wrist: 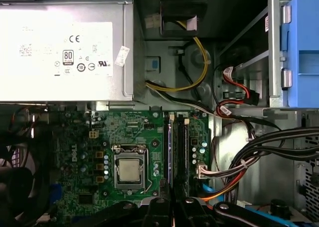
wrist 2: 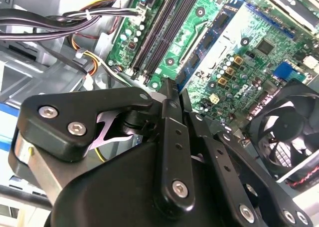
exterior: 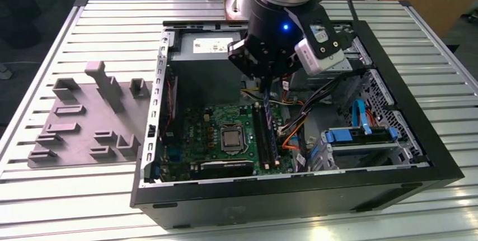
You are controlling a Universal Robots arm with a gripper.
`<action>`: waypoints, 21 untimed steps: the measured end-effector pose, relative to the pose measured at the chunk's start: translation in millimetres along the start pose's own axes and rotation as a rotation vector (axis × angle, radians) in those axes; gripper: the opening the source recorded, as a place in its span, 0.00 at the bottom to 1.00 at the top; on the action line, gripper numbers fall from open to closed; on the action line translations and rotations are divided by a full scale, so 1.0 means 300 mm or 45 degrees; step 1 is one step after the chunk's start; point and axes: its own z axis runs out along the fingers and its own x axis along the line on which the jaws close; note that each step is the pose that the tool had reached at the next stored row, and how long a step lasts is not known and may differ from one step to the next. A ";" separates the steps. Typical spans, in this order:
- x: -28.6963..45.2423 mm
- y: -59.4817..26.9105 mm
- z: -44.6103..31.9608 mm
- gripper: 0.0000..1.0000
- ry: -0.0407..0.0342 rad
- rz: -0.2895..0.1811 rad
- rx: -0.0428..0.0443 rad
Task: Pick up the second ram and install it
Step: 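Insert the second ram into the second slot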
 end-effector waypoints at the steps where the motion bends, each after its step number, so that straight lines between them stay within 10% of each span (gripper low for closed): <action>1: -0.001 0.000 0.005 0.14 0.0003 0.001 0.000; 11: -0.006 0.000 0.029 0.14 0.0047 -0.006 0.000; 16: -0.010 0.000 0.033 0.14 0.0283 -0.014 -0.001; 21: -0.010 0.000 0.048 0.14 0.0292 -0.019 -0.007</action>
